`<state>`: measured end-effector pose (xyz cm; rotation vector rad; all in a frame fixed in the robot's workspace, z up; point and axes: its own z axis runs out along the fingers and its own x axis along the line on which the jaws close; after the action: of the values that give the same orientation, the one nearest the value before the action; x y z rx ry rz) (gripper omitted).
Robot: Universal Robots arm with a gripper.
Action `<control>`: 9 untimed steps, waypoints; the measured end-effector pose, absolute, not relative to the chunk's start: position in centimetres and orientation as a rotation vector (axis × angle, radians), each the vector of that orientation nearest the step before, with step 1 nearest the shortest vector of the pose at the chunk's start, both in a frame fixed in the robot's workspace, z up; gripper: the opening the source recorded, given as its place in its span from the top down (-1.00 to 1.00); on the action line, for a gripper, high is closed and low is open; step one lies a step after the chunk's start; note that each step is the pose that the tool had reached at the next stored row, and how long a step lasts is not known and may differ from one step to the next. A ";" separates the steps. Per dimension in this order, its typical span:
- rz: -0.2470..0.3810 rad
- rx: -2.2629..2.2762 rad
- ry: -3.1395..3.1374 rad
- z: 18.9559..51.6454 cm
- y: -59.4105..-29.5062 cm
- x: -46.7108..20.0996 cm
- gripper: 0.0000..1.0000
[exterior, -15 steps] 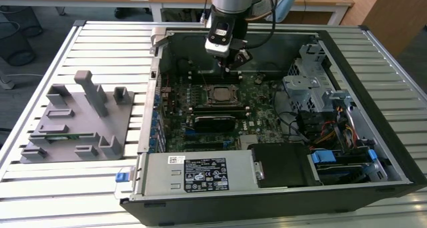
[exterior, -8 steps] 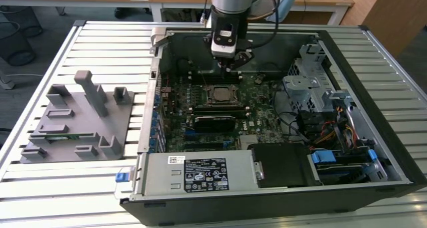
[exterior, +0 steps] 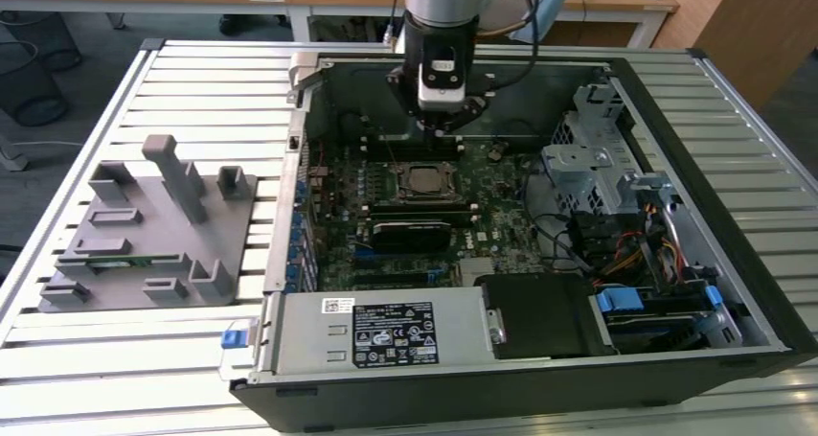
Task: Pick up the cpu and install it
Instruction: 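Install the first cpu locking lever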
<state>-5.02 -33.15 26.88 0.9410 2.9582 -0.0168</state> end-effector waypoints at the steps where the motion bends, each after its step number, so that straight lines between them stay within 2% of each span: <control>1: -0.016 0.914 2.967 26.9 -33.2 -5.0 0.79; 9: -0.012 0.696 3.024 26.8 -33.2 -5.0 0.79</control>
<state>-5.02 -33.16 26.79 0.6961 3.0245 -0.0120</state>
